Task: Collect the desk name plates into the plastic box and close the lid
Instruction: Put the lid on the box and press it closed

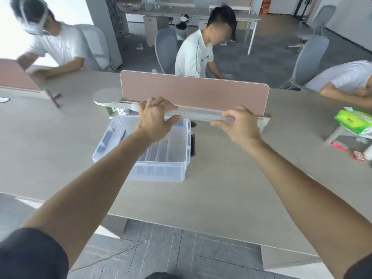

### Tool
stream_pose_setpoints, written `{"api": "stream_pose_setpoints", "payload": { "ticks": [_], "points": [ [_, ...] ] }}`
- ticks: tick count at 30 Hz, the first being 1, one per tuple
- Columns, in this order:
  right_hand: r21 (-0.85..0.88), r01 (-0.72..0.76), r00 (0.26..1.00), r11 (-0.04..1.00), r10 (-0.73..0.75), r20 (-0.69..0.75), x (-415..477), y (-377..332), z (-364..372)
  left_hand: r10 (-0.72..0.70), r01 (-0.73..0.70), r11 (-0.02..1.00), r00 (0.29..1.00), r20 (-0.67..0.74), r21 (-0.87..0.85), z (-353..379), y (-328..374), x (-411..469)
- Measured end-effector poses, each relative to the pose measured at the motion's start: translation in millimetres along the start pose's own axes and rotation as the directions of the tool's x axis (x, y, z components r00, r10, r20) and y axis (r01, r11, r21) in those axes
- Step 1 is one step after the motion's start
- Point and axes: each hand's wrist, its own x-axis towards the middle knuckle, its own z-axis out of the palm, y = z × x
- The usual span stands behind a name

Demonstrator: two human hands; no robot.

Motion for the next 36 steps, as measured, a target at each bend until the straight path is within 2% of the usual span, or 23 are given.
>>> {"api": "stream_pose_setpoints", "payload": {
  "ticks": [7, 14, 17, 21, 24, 32, 36],
  "points": [
    [0.047, 0.122, 0.989, 0.991, -0.125, 0.074, -12, -50, 91, -0.152, 0.156, 0.986, 0.986, -0.07, 0.06, -22, -85, -62],
    [-0.031, 0.098, 0.987, 0.995, -0.093, 0.128, -37, -87, 158, -0.177, 0.177, 0.984, 0.984, 0.002, 0.0, -17, -164, -102],
    [-0.107, 0.035, 0.986, 0.994, -0.017, 0.163, -49, -100, 176, -0.12, 0.121, 0.992, 0.99, 0.068, -0.021, -16, -193, -110],
    [-0.161, 0.031, 0.975, 0.986, 0.005, 0.221, -59, -108, 195, 0.028, -0.044, 0.998, 0.96, 0.28, 0.05, -16, -222, -115],
    [-0.197, 0.009, 0.969, 0.98, 0.04, 0.244, -59, -112, 205, 0.021, -0.042, 0.998, 0.936, 0.351, 0.052, -11, -233, -113],
    [-0.314, 0.147, 0.915, 0.938, -0.008, 0.404, -55, -87, 221, 0.014, -0.024, 1.0, 0.885, 0.465, 0.017, 17, -239, -110],
    [-0.301, 0.185, 0.892, 0.935, -0.031, 0.451, -47, -72, 223, 0.023, -0.058, 0.997, 0.869, 0.495, 0.056, 28, -231, -112]
  ]
}}
